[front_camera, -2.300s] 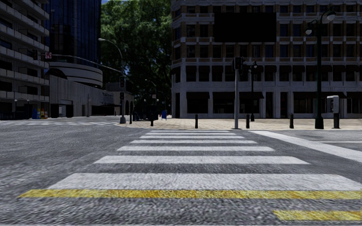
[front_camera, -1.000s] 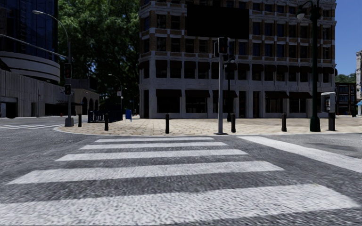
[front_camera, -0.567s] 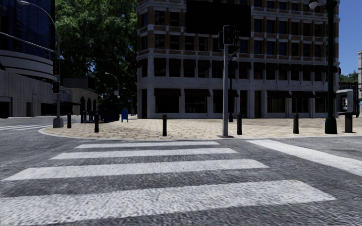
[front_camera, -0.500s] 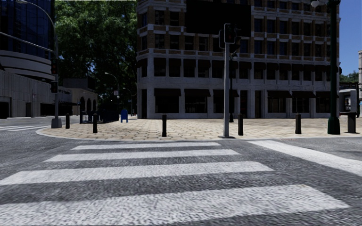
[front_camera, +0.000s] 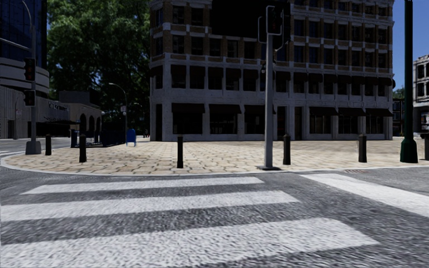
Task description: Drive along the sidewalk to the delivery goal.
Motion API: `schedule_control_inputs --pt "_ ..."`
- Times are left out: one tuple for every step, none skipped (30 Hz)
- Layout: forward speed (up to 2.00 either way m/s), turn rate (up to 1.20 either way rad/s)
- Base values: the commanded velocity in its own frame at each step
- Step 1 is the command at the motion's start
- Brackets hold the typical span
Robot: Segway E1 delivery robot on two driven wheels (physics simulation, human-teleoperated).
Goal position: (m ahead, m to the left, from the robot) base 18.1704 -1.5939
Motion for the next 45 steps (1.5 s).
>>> schedule_control_inputs --pt "2.0 -0.28" --pt "2.0 -0.28" --pt "2.0 -0.28" --pt "2.0 -0.28" --pt "2.0 -0.26" --pt "2.0 -0.09" --pt "2.0 0.0" --pt "2.0 0.0" --pt "2.0 0.0" --pt "2.0 0.0" --pt "2.0 0.0" --pt "2.0 0.0" --pt "2.0 0.0" --pt "2.0 0.0" --pt "2.0 0.0" --pt "2.0 0.0" --pt "2.0 0.0" --pt "2.0 0.0" --pt "2.0 0.0" --pt "2.0 0.0" --pt "2.0 0.0" --pt "2.0 0.01" --pt "2.0 0.13" --pt "2.0 0.18" --pt "2.0 0.21" --pt "2.0 0.21" --pt "2.0 0.22" --pt "2.0 0.23" --pt "2.0 0.23" --pt "2.0 0.23" --pt "2.0 0.23" --pt "2.0 0.0" --pt "2.0 0.0" --pt "2.0 0.0" --pt "2.0 0.0" --pt "2.0 0.0" --pt "2.0 0.0" --pt "2.0 0.0" --pt "2.0 0.0" --pt "2.0 0.0" --pt "2.0 0.0" --pt "2.0 0.0" --pt "2.0 0.0" --pt "2.0 0.0" --pt "2.0 0.0"
